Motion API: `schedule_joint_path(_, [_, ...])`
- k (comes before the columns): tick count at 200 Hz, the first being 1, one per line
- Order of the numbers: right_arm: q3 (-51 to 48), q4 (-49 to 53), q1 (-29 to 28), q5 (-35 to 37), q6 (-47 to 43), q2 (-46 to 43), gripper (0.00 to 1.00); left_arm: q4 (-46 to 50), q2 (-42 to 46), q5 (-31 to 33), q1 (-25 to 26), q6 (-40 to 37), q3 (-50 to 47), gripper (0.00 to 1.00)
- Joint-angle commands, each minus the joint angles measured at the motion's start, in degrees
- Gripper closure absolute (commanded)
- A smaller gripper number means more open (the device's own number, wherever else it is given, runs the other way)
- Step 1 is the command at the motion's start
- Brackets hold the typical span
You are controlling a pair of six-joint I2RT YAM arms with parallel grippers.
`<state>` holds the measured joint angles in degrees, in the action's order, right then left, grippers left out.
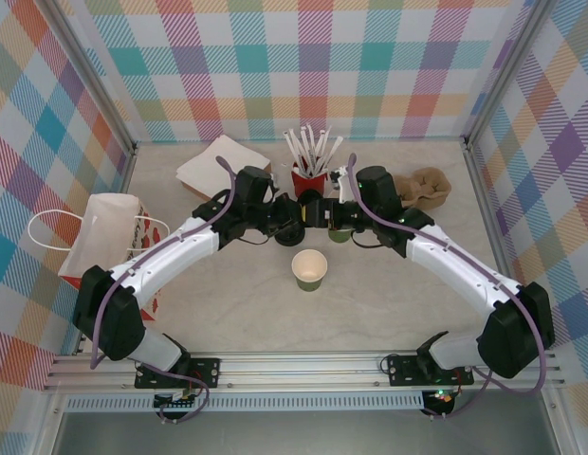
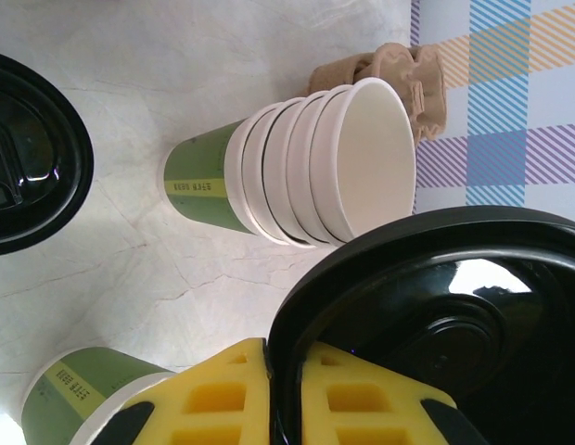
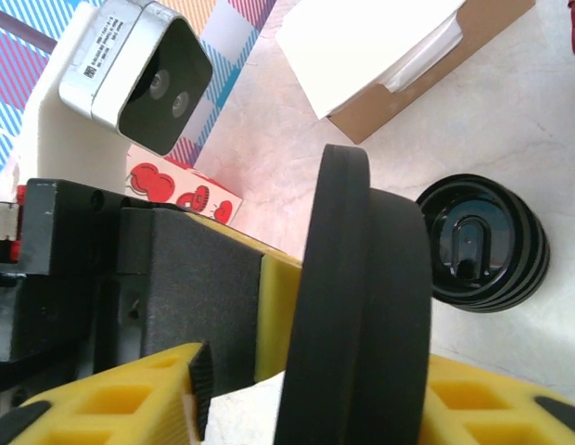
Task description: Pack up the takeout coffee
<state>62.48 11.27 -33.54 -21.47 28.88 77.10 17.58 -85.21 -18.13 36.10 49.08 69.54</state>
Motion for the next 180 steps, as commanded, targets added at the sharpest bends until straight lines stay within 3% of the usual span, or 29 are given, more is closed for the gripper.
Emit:
schedule_joint_path(1, [2.38, 1.05, -0.05, 0.19, -1.89, -0.06, 0.58, -1.14, 0.57, -1.14, 0.82, 0.66, -0.54, 0.84])
schedule_joint_path(40, [2.95, 6.76, -0.12, 4.36, -5.05, -0.37, 0.68, 1.64, 1.36, 0.21, 0.86, -1.35, 0.44, 0.66])
schedule_joint_path(87, [4.58, 13.98, -0.31, 11.18, -11.34, -0.56, 0.75, 9.44, 6.51, 4.02, 0.38, -4.32, 1.41, 0.36])
schedule_joint_path(114, [4.85, 16.31, -0.86, 15.00, -14.99, -0.88, 0.78, 11.40, 10.45, 5.08, -0.37, -2.79, 0.67, 0.28])
schedule_joint_path(137, [4.59, 16.68, -2.50, 18.66, -18.93, -1.70, 0.80, 12.03, 12.17, 5.00, -0.89, 4.25, 1.07, 0.24])
schedule_joint_path(180, [2.48, 12.82, -7.44, 28.19, -27.22, -5.19, 0.82, 6.68, 9.59, 1.04, -0.99, 24.49, 1.42, 0.26])
